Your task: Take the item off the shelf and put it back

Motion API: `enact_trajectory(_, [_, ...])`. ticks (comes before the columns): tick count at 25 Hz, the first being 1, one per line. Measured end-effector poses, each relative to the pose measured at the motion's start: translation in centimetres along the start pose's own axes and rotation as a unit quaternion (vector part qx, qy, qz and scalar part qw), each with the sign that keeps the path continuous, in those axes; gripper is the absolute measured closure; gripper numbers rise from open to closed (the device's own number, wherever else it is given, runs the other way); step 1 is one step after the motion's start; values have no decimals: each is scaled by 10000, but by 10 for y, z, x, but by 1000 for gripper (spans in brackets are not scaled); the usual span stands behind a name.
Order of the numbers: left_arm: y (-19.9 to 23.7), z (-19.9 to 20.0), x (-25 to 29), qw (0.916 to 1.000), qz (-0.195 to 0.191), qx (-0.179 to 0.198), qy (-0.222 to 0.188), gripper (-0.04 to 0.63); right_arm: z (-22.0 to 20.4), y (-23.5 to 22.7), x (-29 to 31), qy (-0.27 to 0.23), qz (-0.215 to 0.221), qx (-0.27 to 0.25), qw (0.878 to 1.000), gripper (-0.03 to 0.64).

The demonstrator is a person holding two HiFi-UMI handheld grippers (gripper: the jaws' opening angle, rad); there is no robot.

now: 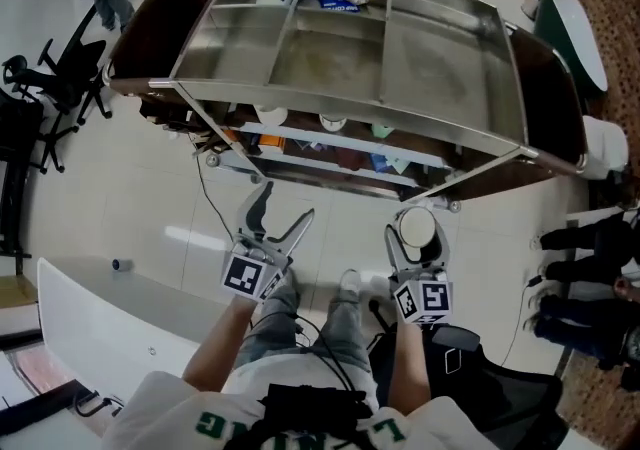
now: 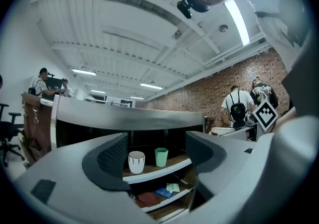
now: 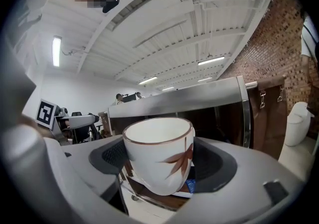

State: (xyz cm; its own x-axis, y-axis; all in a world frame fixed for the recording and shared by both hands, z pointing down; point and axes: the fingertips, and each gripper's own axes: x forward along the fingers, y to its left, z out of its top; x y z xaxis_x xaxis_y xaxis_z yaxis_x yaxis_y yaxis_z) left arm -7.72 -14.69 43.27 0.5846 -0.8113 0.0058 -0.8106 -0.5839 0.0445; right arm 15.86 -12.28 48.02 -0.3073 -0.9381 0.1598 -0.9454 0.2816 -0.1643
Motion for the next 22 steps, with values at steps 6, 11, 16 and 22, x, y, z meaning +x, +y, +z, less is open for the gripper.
enact_trajectory(6, [12,-94,26,10000,7,-97,21,250,-98,-22,35,-24,-20,146,9999,202])
enact_trajectory(11, [18,-196,43,9999,-59,-131,-32,250,-214,-54,55,136,-181,292,9993,202])
enact_trajectory(16, [36,-295,64,9996,-198,114,-146,251,-319,-93,83,238,-392,317,9984,202])
enact_trajectory(22, [55,-372,91,9978,-393,292,-457,255,-417,-129,105,196,-573,296,9977,202])
